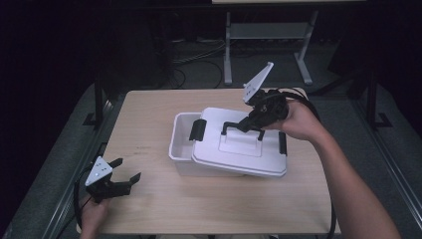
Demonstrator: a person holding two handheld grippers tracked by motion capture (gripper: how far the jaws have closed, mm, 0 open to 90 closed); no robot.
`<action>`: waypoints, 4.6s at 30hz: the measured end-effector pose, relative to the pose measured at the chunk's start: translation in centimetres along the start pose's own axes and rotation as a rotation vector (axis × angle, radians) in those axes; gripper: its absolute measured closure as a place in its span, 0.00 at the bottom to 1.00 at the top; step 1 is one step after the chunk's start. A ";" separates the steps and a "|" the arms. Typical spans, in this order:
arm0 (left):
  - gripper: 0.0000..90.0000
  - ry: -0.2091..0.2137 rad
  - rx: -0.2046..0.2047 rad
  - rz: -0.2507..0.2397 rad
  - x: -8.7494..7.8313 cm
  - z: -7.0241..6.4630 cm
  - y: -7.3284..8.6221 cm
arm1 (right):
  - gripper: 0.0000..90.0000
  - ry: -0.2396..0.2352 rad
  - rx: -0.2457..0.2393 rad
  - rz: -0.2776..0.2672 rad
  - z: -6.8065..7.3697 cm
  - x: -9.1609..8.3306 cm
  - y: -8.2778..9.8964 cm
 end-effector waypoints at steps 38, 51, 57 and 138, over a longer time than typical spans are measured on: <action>0.15 -0.004 0.003 -0.001 0.0 0.3 0.0 | 0.94 -0.110 -0.045 0.011 -4.2 6.5 -5.6; 0.15 -0.006 -0.009 -0.009 -0.1 0.4 0.0 | 0.93 -0.125 -0.033 0.029 -4.4 7.6 -5.3; 0.15 -0.004 -0.003 -0.008 -0.1 0.3 -0.1 | 0.93 -0.131 -0.033 0.025 -4.6 8.0 -5.4; 0.15 0.002 0.008 0.004 -0.2 0.1 0.1 | 0.48 -0.050 0.176 -0.102 -4.2 5.0 -0.5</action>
Point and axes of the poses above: each handheld gripper's, and its own axes: x roughly forward along the jaws, y roughly out of its underside, z roughly to its left, the point moved 9 cm from there along x, roughly forward along the jaws
